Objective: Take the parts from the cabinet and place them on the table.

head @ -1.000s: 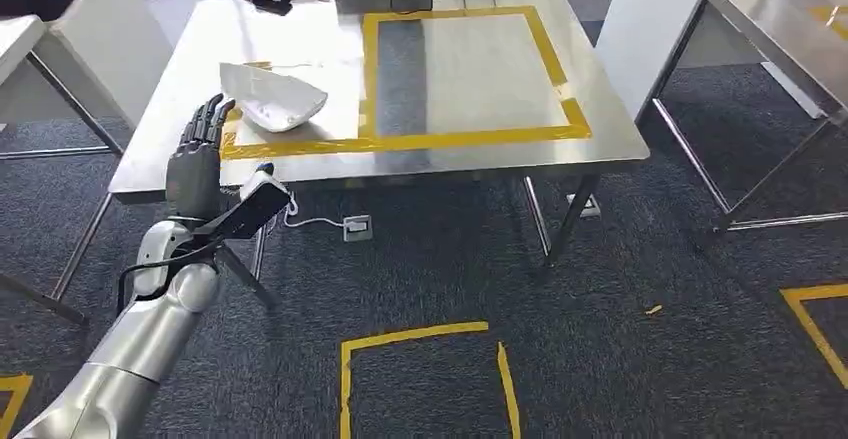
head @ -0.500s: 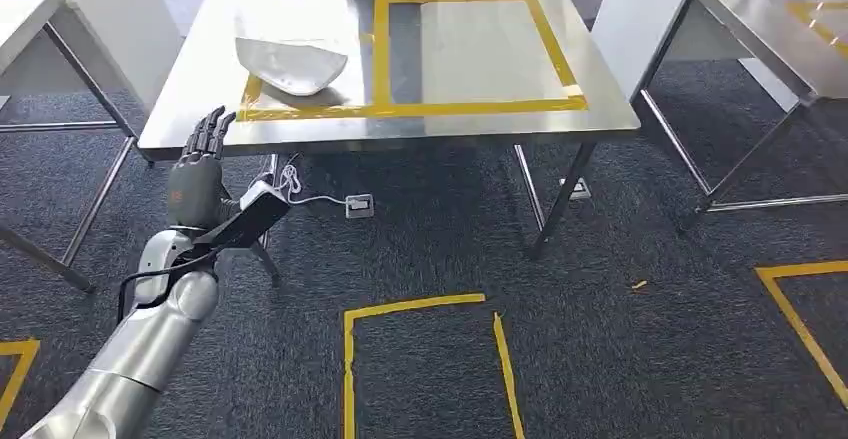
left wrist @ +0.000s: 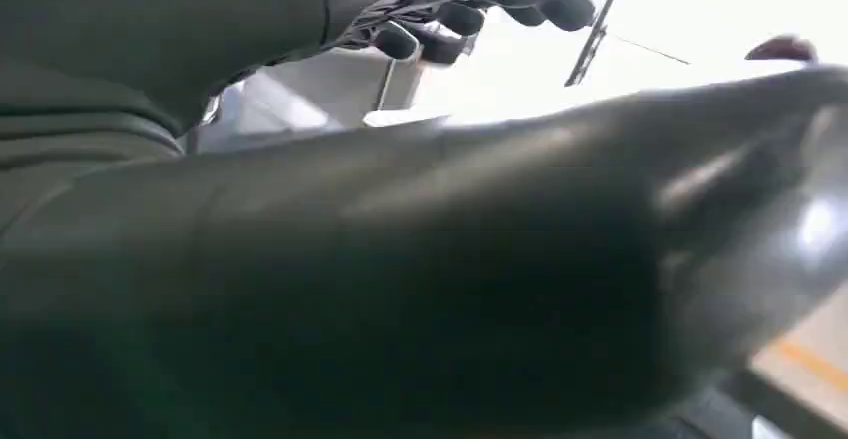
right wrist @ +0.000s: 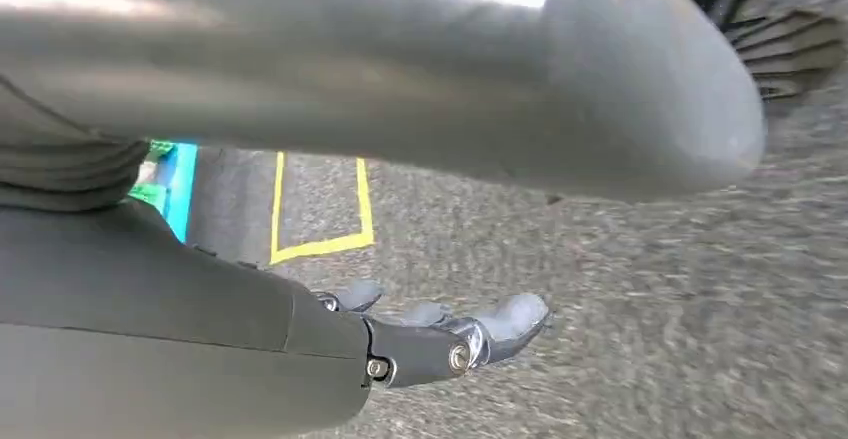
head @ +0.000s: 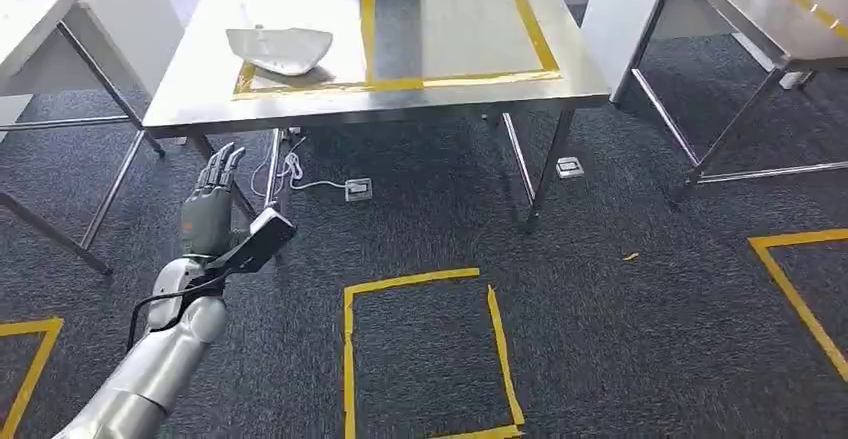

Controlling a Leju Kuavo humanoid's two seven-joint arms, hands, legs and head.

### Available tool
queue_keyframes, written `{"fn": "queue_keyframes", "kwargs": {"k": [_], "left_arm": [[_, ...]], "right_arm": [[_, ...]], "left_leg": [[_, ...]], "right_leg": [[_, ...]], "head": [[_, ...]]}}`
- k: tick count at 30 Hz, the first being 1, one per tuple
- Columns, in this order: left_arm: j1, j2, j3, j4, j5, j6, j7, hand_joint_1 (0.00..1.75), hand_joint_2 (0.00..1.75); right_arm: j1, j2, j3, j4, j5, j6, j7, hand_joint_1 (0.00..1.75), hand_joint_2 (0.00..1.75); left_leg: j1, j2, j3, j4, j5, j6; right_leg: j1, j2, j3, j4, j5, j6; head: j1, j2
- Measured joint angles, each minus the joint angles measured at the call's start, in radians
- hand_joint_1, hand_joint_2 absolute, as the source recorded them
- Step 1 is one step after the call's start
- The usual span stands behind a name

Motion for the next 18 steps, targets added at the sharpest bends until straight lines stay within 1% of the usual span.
{"fn": "queue_keyframes", "kwargs": {"k": [1, 2, 3, 4, 5, 6, 7, 8, 9, 10, 11, 12, 13, 14, 15, 16, 17, 18], "left_arm": [[0.008, 0.0, 0.008, 0.02, 0.022, 0.0, -0.001, 0.0, 0.0], [0.013, 0.0, 0.019, 0.045, 0.045, 0.001, -0.009, 0.0, 0.0], [0.017, 0.0, 0.034, 0.075, 0.071, 0.001, -0.013, 0.0, 0.0], [0.026, 0.0, 0.054, 0.11, 0.097, 0.0, -0.014, 0.0, 0.0], [0.033, 0.0, 0.078, 0.159, 0.126, -0.013, -0.008, 0.0, 0.0], [0.039, 0.0, 0.1, 0.203, 0.159, -0.041, -0.005, 0.0, 0.0], [0.051, -0.001, 0.125, 0.244, 0.205, -0.084, -0.005, 0.0, 0.0], [0.063, -0.007, 0.157, 0.287, 0.256, -0.124, -0.007, 0.0, 0.0], [0.079, -0.008, 0.193, 0.323, 0.303, -0.159, -0.002, 0.0, 0.0], [0.095, -0.01, 0.228, 0.354, 0.334, -0.169, 0.012, 0.0, 0.0], [0.114, -0.013, 0.26, 0.384, 0.349, -0.169, 0.033, 0.0, 0.0], [0.135, -0.014, 0.283, 0.41, 0.357, -0.169, 0.059, 0.0, 0.0], [0.156, -0.014, 0.304, 0.435, 0.368, -0.169, 0.097, 0.0, 0.0], [0.179, -0.017, 0.327, 0.464, 0.378, -0.169, 0.146, 0.0, 0.0], [0.201, -0.018, 0.346, 0.483, 0.387, -0.171, 0.175, 0.0, 0.0], [0.228, -0.02, 0.368, 0.502, 0.408, -0.182, 0.218, 0.0, 0.0], [0.25, -0.022, 0.39, 0.522, 0.434, -0.197, 0.257, 0.0, 0.0], [0.269, -0.026, 0.414, 0.535, 0.46, -0.208, 0.292, 0.0, 0.0]], "right_arm": [[0.0, 0.0, 0.0, 0.0, 0.002, 0.0, 0.002, 0.0, 0.0], [0.0, 0.0, 0.0, 0.0, 0.005, 0.0, 0.005, 0.0, 0.0], [0.001, 0.0, 0.0, 0.0, 0.008, 0.0, 0.008, 0.0, 0.0], [0.001, -0.001, 0.0, 0.0, 0.011, 0.0, 0.009, 0.0, 0.0], [0.002, -0.002, 0.0, 0.0, 0.012, 0.0, 0.012, 0.0, 0.0], [0.001, -0.002, 0.0, 0.0, 0.013, 0.0, 0.015, 0.0, 0.0], [0.004, -0.003, 0.0, 0.0, 0.013, 0.001, 0.018, 0.0, 0.0], [0.007, -0.009, 0.0, 0.0, 0.015, 0.003, 0.018, 0.0, 0.0], [0.007, -0.008, 0.0, 0.0, 0.016, 0.007, 0.021, 0.0, 0.0], [0.008, -0.009, 0.0, 0.0, 0.021, 0.013, 0.021, 0.0, 0.0], [0.007, -0.013, 0.0, 0.0, 0.026, 0.017, 0.021, 0.0, 0.0], [0.006, -0.015, 0.0, 0.0, 0.033, 0.02, 0.02, 0.0, 0.0], [0.006, -0.019, 0.0, 0.0, 0.039, 0.025, 0.019, 0.0, 0.0], [0.006, -0.024, 0.0, 0.0, 0.045, 0.031, 0.017, 0.0, 0.0], [0.006, -0.027, 0.0, 0.0, 0.048, 0.035, 0.018, 0.0, 0.0], [0.005, -0.031, 0.0, 0.0, 0.049, 0.035, 0.018, 0.0, 0.0], [0.004, -0.034, 0.0, 0.0, 0.049, 0.035, 0.018, 0.0, 0.0], [-0.002, -0.034, 0.0, 0.0, 0.049, 0.035, 0.019, 0.0, 0.0]], "left_leg": [[0.0, 0.0, 0.053, -0.058, 0.028, 0.004], [-0.001, 0.0, 0.122, -0.141, 0.025, 0.01], [-0.006, 0.001, 0.199, -0.257, -0.04, 0.018], [-0.009, 0.001, 0.221, -0.294, -0.052, 0.023], [-0.01, -0.001, 0.211, -0.301, -0.045, 0.029], [-0.015, 0.0, 0.208, -0.296, -0.039, 0.037], [-0.016, 0.003, 0.2, -0.299, -0.026, 0.047], [-0.007, 0.009, 0.187, -0.307, -0.005, 0.055], [-0.007, 0.009, 0.169, -0.31, 0.013, 0.063], [-0.006, 0.009, 0.155, -0.31, 0.029, 0.065], [-0.007, 0.01, 0.137, -0.309, 0.045, 0.066], [-0.007, 0.011, 0.118, -0.307, 0.058, 0.064], [-0.007, 0.014, 0.099, -0.303, 0.069, 0.063], [-0.007, 0.016, 0.078, -0.297, 0.081, 0.061], [-0.005, 0.018, 0.06, -0.29, 0.088, 0.058], [-0.003, 0.019, 0.037, -0.278, 0.098, 0.054], [-0.001, 0.018, 0.017, -0.267, 0.106, 0.048], [-0.002, 0.018, 0.006, -0.259, 0.113, 0.042]], "right_leg": [[0.0, 0.0, -0.016, 0.0, 0.013, 0.002], [0.001, 0.001, -0.028, 0.001, 0.026, 0.005], [0.004, 0.003, -0.035, 0.004, 0.038, 0.013], [0.002, 0.004, -0.035, 0.003, 0.049, 0.02], [-0.001, 0.004, -0.03, -0.003, 0.059, 0.026], [-0.005, 0.004, -0.029, -0.01, 0.071, 0.034], [-0.001, 0.007, -0.032, -0.02, 0.085, 0.043], [-0.007, 0.011, -0.041, -0.013, 0.077, 0.045], [-0.005, 0.01, -0.057, 0.018, 0.005, 0.049], [-0.007, 0.01, -0.07, 0.075, -0.07, 0.054], [-0.008, 0.01, -0.083, 0.151, -0.136, 0.058], [-0.008, 0.01, -0.093, 0.226, -0.174, 0.062], [-0.008, 0.01, -0.093, 0.284, -0.18, 0.064], [-0.008, 0.01, -0.078, 0.308, -0.155, 0.066], [-0.008, 0.01, -0.048, 0.294, -0.121, 0.067], [-0.01, 0.01, 0.011, 0.237, -0.085, 0.068], [-0.011, 0.01, 0.087, 0.148, -0.084, 0.068], [-0.01, 0.014, 0.139, 0.061, -0.149, 0.064]], "head": [[0.0, 0.0], [0.0, 0.0], [0.0, 0.0], [0.004, 0.0], [0.003, 0.0], [-0.004, 0.0], [-0.003, 0.0], [-0.012, 0.0], [-0.005, 0.0], [-0.001, 0.0], [-0.001, 0.0], [0.0, 0.0], [-0.001, 0.0], [0.0, 0.0], [-0.001, 0.0], [0.0, 0.0], [0.0, 0.0], [0.001, 0.0]]}}
